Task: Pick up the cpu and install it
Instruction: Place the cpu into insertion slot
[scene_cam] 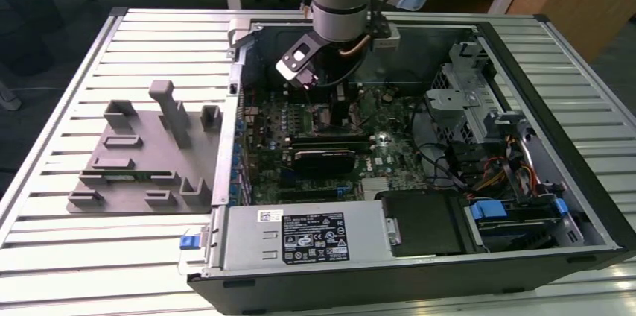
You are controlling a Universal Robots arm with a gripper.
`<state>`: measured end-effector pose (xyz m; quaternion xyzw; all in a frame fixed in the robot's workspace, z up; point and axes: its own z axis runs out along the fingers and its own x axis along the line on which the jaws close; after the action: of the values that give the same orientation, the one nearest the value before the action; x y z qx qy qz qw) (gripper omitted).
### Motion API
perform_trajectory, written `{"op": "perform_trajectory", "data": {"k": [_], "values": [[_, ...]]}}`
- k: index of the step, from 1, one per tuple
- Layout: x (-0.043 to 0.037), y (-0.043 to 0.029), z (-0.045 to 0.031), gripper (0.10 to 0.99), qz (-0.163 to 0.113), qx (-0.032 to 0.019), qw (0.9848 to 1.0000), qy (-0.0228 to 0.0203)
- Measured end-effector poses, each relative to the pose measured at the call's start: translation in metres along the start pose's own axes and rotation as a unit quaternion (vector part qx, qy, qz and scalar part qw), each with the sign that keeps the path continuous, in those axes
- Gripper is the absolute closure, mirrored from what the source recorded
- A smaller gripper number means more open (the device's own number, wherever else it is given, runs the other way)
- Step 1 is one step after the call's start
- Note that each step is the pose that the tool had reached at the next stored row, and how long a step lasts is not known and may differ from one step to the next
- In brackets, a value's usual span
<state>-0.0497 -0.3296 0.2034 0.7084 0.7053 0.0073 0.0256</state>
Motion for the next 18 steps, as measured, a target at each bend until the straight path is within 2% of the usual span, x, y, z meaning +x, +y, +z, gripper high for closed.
{"op": "perform_trajectory", "data": {"k": [8, 10, 11, 13, 14, 16, 17, 18], "values": [[0.0000, 0.0000, -0.0003, 0.486, 0.000, 0.0000, 1.0000, 0.0001], [0.0000, 0.0000, -0.0004, 0.612, 0.000, 0.0000, 1.0000, 0.0001], [0.0000, 0.0000, -0.0004, 0.612, 0.000, 0.0000, 1.0000, 0.0001], [0.0000, 0.0000, -0.0004, 0.729, 0.000, 0.0000, 1.0000, 0.0001], [0.0000, 0.0000, -0.0005, 0.729, 0.000, 0.0000, 1.0000, 0.0000], [0.0000, 0.0000, -0.0005, 0.847, 0.000, 0.0000, 1.0000, 0.0001], [0.0000, 0.0000, -0.0005, 0.847, 0.000, 0.0000, 1.0000, 0.0001], [0.0000, 0.0000, -0.0006, 0.906, 0.000, 0.0000, 1.0000, 0.0000]]}}
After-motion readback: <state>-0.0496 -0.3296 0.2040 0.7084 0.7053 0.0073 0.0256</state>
